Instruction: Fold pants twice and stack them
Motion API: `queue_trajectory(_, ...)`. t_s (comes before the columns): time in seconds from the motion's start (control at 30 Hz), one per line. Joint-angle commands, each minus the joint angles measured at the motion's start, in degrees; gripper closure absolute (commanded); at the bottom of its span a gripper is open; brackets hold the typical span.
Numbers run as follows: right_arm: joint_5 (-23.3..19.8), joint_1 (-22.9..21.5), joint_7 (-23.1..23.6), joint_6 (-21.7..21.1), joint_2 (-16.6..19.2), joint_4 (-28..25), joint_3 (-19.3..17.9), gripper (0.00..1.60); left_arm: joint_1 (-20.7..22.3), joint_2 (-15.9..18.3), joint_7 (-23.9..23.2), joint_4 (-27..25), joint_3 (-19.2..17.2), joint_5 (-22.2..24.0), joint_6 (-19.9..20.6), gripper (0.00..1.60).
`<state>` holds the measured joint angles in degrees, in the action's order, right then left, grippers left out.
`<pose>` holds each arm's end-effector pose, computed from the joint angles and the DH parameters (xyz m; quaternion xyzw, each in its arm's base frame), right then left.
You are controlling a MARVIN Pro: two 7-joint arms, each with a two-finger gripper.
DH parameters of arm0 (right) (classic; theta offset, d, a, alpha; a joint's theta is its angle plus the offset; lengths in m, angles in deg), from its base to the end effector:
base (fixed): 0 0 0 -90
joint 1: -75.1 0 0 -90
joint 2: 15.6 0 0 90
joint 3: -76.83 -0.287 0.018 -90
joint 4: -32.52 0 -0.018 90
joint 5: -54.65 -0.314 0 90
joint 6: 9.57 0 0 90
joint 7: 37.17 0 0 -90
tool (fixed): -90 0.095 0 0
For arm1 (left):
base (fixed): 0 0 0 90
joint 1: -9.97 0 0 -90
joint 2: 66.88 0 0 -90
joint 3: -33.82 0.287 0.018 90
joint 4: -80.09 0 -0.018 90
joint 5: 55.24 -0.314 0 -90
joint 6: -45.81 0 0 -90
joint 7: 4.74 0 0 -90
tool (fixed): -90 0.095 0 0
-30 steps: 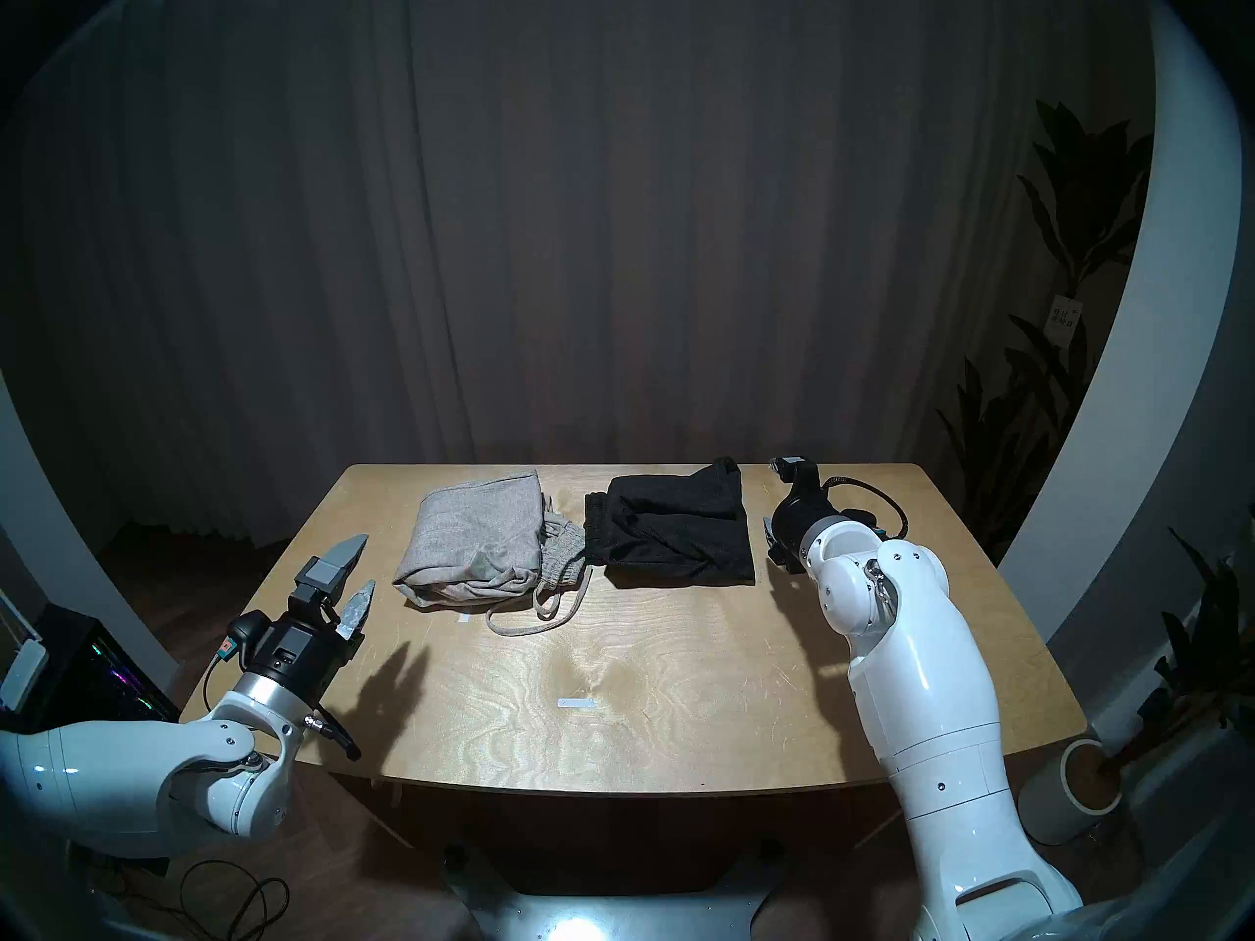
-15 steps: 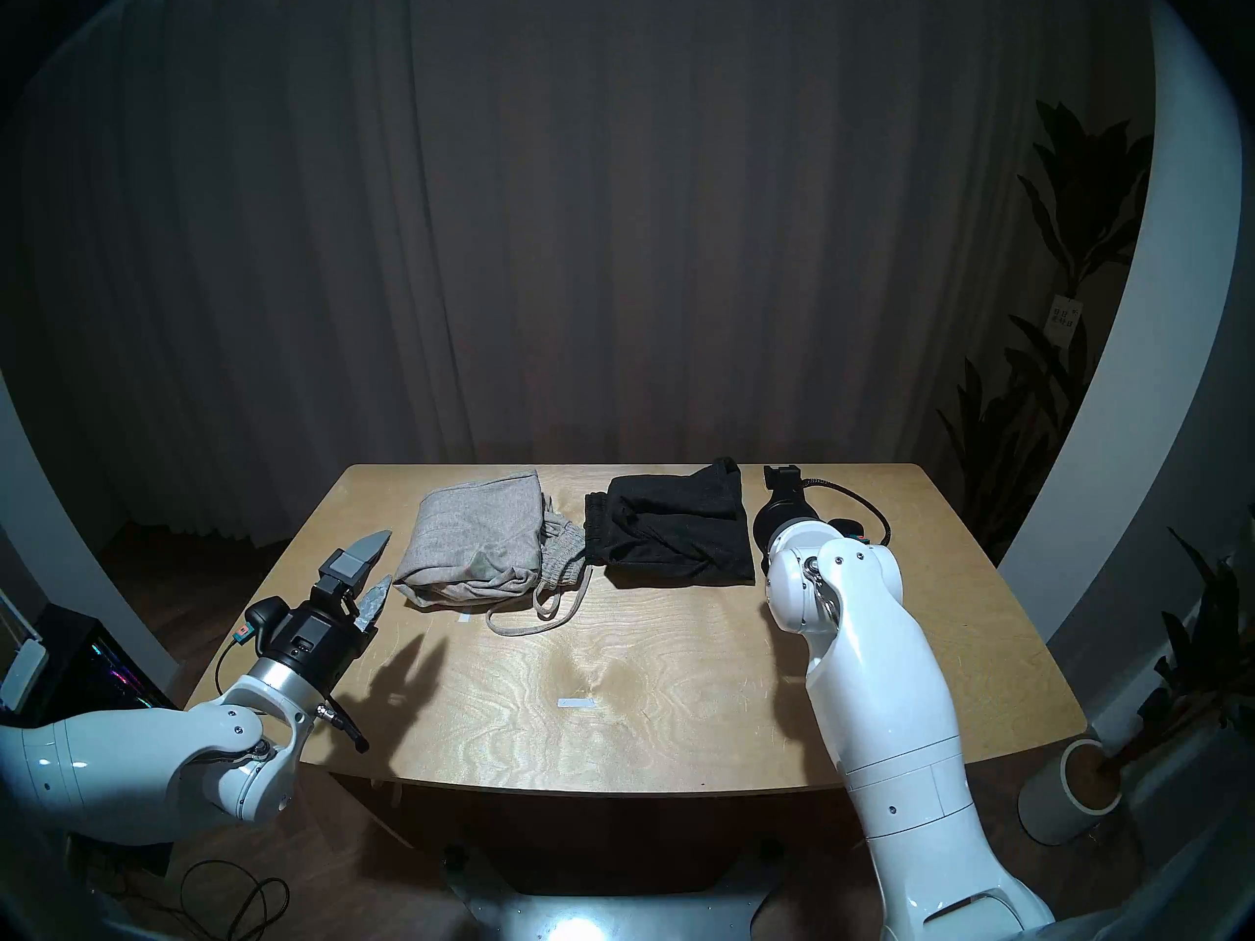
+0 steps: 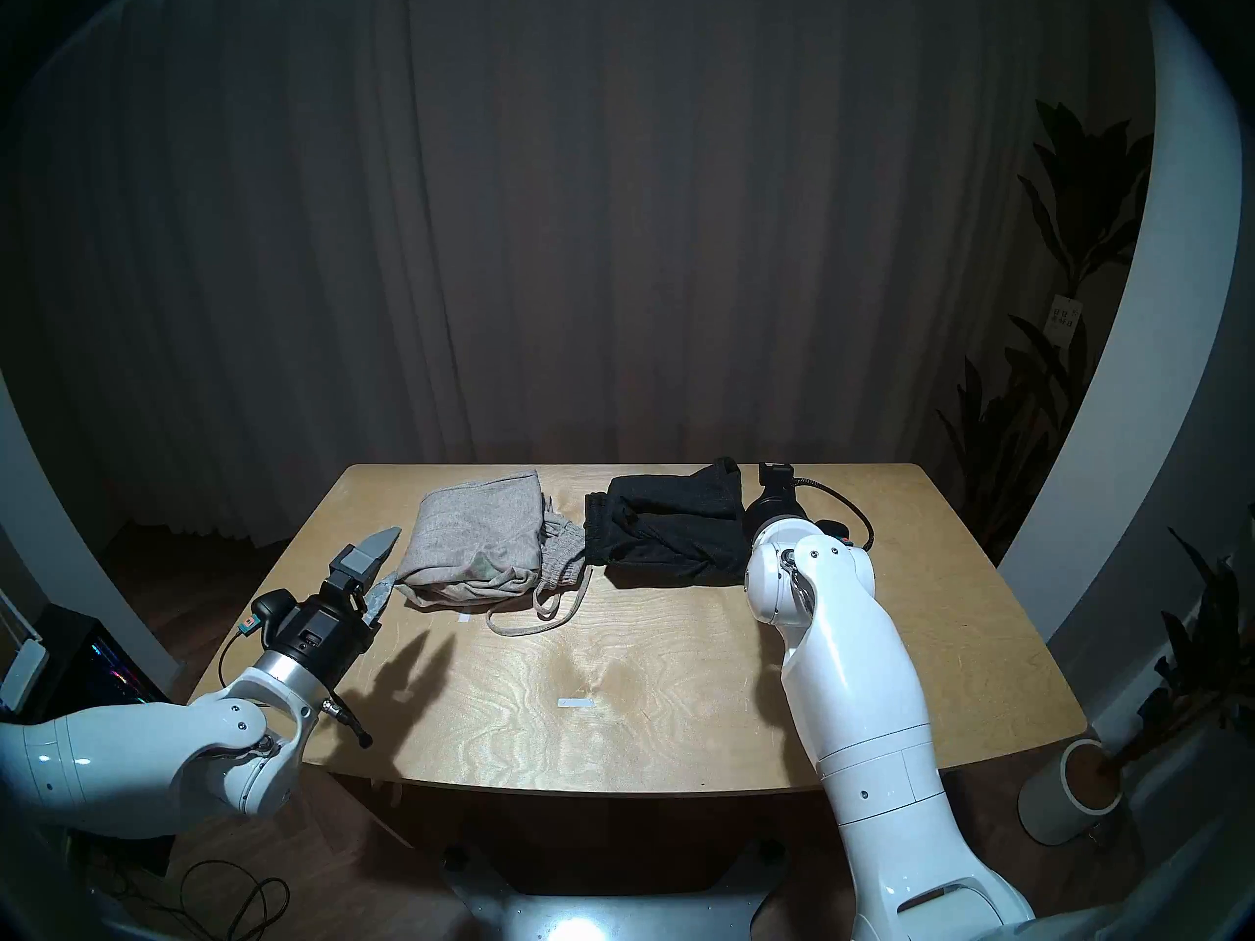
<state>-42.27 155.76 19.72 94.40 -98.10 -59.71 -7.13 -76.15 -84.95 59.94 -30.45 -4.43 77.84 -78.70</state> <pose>0.4613 -0.0145 -0.2734 -0.5431 0.6286 -0.4139 0.3724 0.3085 0.0819 -0.2840 0.6374 0.3085 0.5336 0.4624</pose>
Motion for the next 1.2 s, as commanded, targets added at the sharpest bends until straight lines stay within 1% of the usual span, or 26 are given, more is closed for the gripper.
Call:
queue_trajectory(0.0,-1.03,-2.49,3.53,-0.65,-1.21,1.59,0.19,0.0,0.93,0.32,-0.09,-0.77,-0.73,-0.88,-0.78,0.0)
queue_trajectory(0.03,-1.06,-2.96,3.74,-0.55,-1.34,2.29,0.31,0.0,0.96,0.26,0.05,-0.77,-0.74,-0.9,-0.83,0.0)
queue_trajectory(0.07,-1.35,-3.17,4.9,-0.48,-1.66,2.93,0.24,0.0,0.98,0.21,0.17,-0.77,-0.76,-0.94,-0.85,0.0)
queue_trajectory(0.43,-1.71,-7.11,5.85,-0.96,-1.98,7.81,1.42,0.0,1.21,-0.56,0.91,-0.71,-0.95,-0.7,-1.17,0.0)
queue_trajectory(0.7,-1.52,-8.66,7.78,-0.86,-2.67,11.83,2.74,0.0,1.28,-1.05,1.85,-0.64,-0.93,-0.64,-1.77,0.0)
queue_trajectory(0.93,-1.44,-10.09,8.93,-0.75,-3.35,14.17,3.13,0.0,1.18,-1.24,2.02,-0.46,-0.99,-0.62,-2.18,0.0)
queue_trajectory(1.1,-1.37,-11.91,9.79,-0.85,-3.64,16.84,3.29,0.0,1.27,-1.49,2.15,-0.11,-1.05,-0.54,-2.09,0.0)
queue_trajectory(1.17,-1.36,-12.16,9.8,-0.88,-3.64,17.05,3.3,0.0,1.28,-1.53,2.14,-0.06,-1.06,-0.52,-2.07,0.0)
